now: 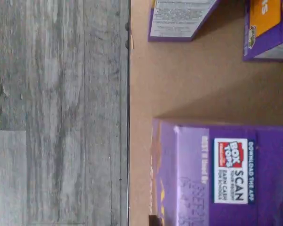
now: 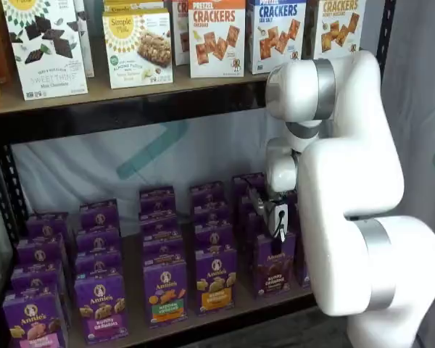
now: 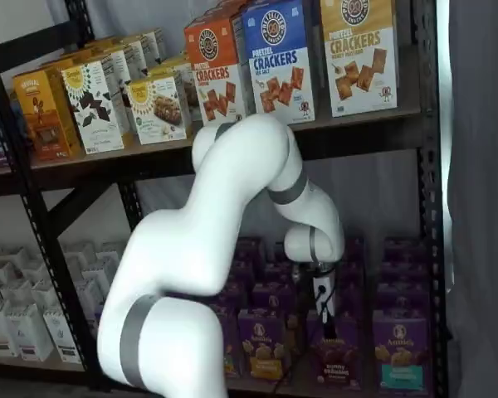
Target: Pick up the purple box with a brown patch in the center, on the bottom shelf, the fifth box from the left
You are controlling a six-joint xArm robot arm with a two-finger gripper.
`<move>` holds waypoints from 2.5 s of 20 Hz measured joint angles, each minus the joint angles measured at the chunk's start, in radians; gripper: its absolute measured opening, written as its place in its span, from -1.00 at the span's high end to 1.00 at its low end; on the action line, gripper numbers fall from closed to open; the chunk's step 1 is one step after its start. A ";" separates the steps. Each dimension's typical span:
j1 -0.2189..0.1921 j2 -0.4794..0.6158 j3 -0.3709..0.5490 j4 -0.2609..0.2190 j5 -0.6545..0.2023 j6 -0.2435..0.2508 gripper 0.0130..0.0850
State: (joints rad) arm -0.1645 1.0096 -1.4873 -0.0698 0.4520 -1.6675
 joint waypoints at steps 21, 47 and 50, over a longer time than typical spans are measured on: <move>0.007 0.002 -0.002 -0.010 0.003 0.017 0.67; 0.080 -0.367 0.530 -0.063 -0.167 0.142 0.67; 0.102 -0.421 0.582 -0.086 -0.109 0.186 0.67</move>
State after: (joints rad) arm -0.0623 0.5886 -0.9053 -0.1559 0.3432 -1.4816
